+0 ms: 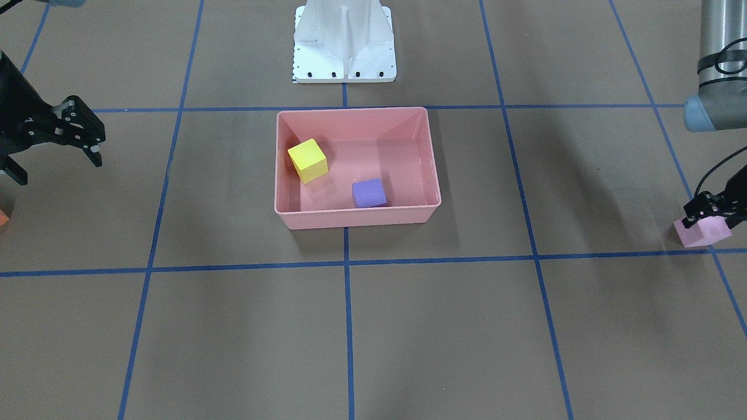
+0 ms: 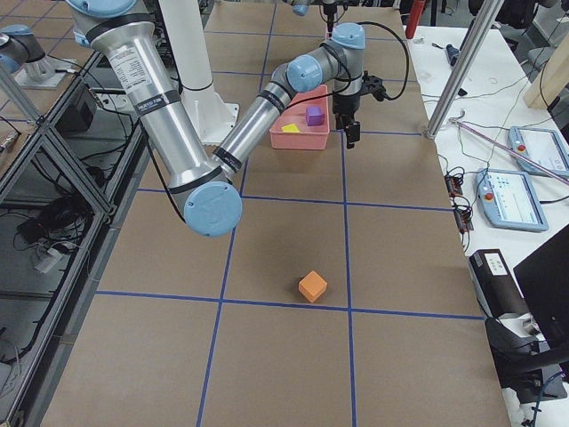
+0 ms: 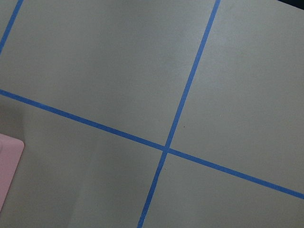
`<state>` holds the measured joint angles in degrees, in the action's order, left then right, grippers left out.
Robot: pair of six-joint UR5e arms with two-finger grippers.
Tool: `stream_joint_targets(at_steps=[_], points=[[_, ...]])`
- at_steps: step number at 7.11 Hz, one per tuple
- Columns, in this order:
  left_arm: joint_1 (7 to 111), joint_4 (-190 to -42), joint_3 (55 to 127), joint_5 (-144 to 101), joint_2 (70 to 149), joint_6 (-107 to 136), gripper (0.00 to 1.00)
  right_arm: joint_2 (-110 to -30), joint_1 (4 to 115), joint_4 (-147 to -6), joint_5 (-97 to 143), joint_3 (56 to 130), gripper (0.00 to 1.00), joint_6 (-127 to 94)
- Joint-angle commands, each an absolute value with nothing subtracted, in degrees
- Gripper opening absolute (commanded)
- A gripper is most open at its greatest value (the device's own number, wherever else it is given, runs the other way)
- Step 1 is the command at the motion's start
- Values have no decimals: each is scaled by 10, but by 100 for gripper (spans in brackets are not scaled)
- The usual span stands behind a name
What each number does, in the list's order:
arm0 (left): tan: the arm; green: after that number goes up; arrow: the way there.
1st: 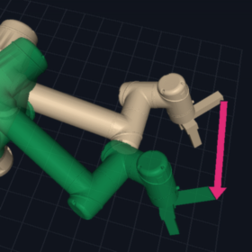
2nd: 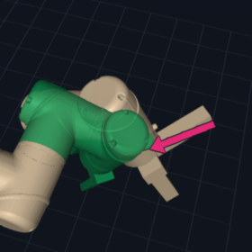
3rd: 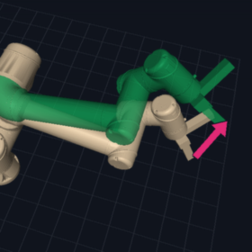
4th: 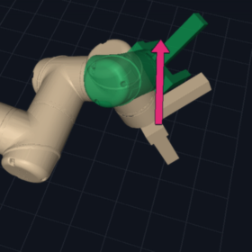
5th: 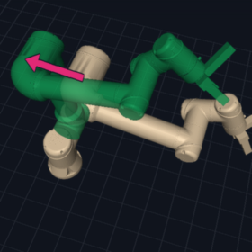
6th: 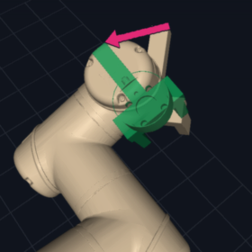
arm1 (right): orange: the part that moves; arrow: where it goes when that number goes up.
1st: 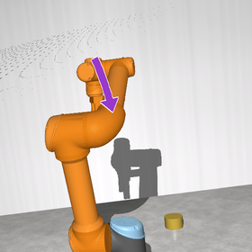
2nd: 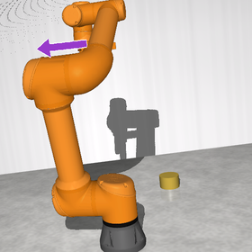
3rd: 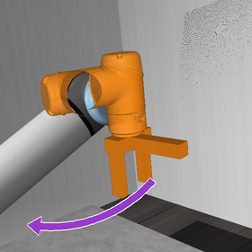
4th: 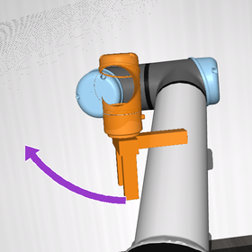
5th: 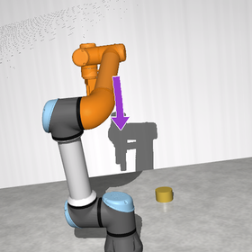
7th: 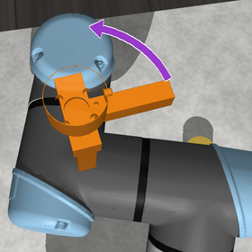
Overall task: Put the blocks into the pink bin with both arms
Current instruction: 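Withdraw the right gripper while the left gripper reaches for the light pink cube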
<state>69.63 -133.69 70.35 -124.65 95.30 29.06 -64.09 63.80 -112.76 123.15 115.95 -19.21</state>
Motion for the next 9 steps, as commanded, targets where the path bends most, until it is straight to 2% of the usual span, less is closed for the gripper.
stream_joint_targets(at_steps=[1,3,4,5,7,9], points=[[677,-1353,690,-1217,954,288,87,-646,638,-1128,1230,1160,99,-188],[677,-1361,685,-1216,953,281,79,-647,638,-1128,1230,1160,99,-188],[677,-1361,691,-1222,953,282,47,-647,638,-1128,1230,1160,99,-188],[677,-1356,708,-1223,954,282,41,-653,638,-1128,1230,1160,99,-181],[678,-1296,784,-1270,968,287,39,-668,656,-1128,1233,1160,99,-134],[678,-1124,923,-1271,1005,313,40,-702,678,-1128,1233,1158,99,-75]])
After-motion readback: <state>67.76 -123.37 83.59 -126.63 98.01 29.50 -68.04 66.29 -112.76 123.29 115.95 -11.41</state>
